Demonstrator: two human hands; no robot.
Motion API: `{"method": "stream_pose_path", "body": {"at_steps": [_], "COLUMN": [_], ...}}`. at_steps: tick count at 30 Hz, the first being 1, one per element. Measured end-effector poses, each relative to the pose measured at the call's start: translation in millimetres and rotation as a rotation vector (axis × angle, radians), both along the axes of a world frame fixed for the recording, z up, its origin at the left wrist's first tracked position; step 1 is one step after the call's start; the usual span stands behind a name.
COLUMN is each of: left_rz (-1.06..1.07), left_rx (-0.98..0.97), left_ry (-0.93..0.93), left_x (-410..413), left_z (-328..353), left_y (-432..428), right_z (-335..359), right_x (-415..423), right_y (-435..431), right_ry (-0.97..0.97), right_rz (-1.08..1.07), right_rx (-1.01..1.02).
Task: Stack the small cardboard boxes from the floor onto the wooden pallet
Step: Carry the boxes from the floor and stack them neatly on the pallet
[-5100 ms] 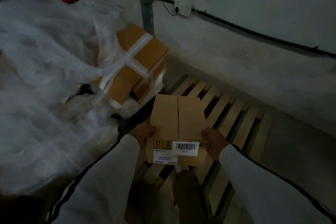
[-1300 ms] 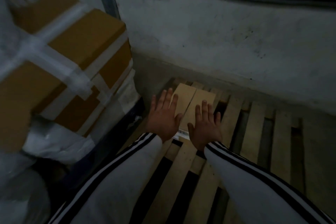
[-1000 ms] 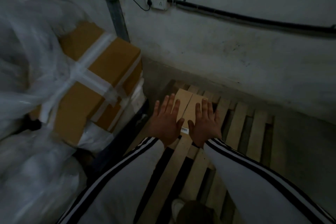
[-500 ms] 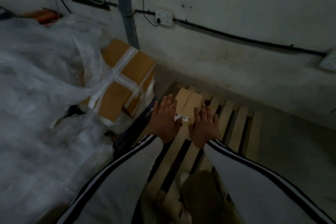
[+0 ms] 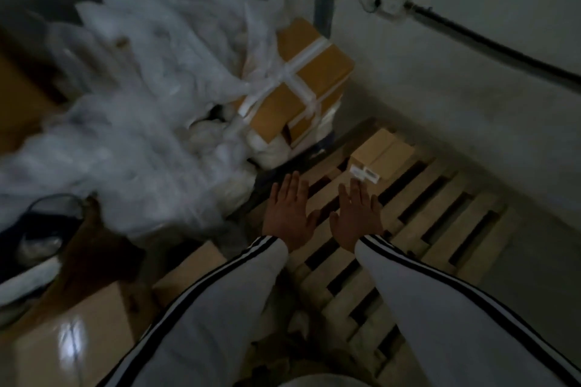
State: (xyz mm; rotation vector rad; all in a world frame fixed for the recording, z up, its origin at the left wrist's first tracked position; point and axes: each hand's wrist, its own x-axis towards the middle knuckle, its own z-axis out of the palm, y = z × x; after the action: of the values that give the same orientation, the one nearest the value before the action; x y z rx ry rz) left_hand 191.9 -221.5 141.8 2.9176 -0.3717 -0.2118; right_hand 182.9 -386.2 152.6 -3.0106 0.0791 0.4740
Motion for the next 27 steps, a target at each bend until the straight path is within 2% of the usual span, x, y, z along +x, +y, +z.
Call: {"method": "stream_pose_path", "body": {"at_steps": [8, 15, 27], "left_rz": [0.432, 0.857, 1.069], "left_rx": [-0.057, -0.094, -0.187], "left_ry": [0.142, 0.325, 0.411], "left_x": [-160, -265, -317], "left_z": [-23, -55, -97], "left_y": [87, 159, 309], "right_z": [-42, -61, -93], "right_x": [-93, -163, -208], "right_y": [91, 174, 341], "right_ry": [0.125, 0.17, 0.302], "right_rz": [0.376, 0.561, 0.664], "right_rx": [-0.012, 0.007, -0.003]}}
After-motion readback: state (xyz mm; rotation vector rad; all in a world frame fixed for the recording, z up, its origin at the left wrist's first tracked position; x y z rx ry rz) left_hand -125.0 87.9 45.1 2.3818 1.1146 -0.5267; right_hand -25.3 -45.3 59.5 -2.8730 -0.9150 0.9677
